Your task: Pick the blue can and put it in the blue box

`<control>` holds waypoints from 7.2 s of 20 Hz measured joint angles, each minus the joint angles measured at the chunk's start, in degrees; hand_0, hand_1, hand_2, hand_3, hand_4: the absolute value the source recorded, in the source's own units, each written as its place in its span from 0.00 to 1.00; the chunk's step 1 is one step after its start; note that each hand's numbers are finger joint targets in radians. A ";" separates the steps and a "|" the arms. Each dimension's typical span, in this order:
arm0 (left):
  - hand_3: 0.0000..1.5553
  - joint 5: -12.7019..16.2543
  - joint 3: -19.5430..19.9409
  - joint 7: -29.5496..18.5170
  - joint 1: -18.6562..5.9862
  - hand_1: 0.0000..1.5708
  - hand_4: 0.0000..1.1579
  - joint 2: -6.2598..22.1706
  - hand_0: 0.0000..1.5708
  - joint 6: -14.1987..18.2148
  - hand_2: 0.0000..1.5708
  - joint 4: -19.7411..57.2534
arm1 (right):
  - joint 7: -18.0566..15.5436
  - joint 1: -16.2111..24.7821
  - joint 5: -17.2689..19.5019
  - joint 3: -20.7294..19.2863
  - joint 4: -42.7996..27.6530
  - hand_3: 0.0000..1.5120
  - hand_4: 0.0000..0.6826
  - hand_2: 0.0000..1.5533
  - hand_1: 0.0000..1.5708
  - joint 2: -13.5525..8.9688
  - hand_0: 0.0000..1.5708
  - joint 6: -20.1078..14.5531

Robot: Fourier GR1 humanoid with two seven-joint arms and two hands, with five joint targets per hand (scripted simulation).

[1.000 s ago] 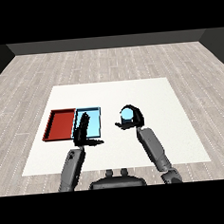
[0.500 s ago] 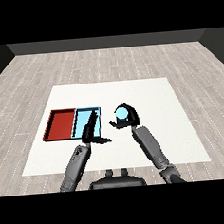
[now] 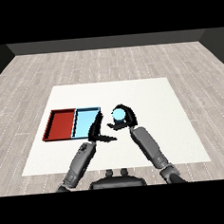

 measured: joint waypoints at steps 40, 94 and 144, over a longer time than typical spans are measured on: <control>0.00 -5.80 -10.21 3.34 -11.19 0.00 0.27 3.07 0.00 14.36 0.10 10.15 | -0.19 -4.17 -5.03 17.59 -1.31 0.92 0.87 0.94 0.93 -1.42 0.93 -9.17; 0.96 -0.27 -3.98 -2.38 -8.41 1.00 0.97 1.09 1.00 15.18 1.00 14.38 | 6.26 14.08 -8.47 4.15 -25.66 0.00 0.00 0.00 0.00 -5.97 0.00 0.54; 0.00 -10.37 10.89 16.98 -30.30 0.00 0.00 10.52 0.00 14.87 0.00 63.69 | 0.35 23.83 -14.74 -14.29 -22.87 0.00 0.00 0.00 0.00 -9.36 0.00 9.84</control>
